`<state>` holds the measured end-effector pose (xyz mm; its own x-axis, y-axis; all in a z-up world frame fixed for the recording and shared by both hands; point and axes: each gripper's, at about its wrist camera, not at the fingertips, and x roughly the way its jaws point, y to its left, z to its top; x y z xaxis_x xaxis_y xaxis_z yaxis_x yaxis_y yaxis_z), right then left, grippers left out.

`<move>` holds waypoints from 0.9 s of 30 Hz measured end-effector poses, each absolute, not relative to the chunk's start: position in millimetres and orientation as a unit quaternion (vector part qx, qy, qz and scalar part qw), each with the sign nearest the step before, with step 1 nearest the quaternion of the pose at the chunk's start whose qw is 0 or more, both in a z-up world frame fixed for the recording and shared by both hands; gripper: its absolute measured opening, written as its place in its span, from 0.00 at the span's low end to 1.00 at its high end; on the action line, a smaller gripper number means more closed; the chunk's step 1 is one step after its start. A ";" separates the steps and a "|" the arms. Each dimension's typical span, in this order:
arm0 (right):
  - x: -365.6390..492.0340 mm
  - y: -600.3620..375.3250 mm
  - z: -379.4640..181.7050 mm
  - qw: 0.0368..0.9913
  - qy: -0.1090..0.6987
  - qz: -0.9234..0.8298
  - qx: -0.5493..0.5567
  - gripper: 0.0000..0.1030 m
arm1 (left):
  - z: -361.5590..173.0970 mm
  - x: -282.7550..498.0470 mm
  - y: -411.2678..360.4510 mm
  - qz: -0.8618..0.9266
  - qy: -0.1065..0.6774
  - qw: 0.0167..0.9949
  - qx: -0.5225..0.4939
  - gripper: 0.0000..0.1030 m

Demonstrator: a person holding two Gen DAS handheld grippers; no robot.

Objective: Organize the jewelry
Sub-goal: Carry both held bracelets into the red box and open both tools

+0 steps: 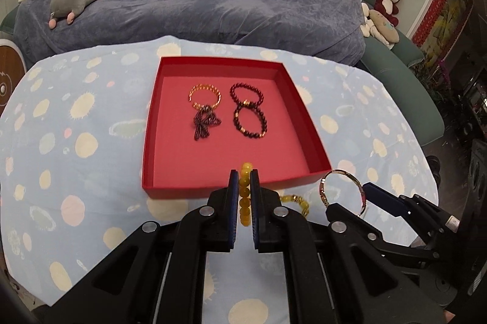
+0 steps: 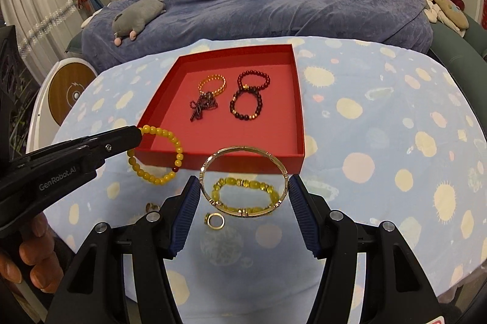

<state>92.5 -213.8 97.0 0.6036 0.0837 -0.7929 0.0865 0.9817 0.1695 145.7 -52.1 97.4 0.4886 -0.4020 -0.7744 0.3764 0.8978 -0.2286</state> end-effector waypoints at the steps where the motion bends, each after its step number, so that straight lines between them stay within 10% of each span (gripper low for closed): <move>1: 99.5 -215.6 99.5 0.892 0.442 0.001 0.095 0.56 | 103.0 152.4 -53.7 -0.228 0.448 0.864 -0.019 0.07; 27: 202.8 -190.8 10.3 0.856 0.511 0.020 0.075 0.57 | -7.6 235.5 -42.7 -0.171 0.534 0.827 -0.037 0.08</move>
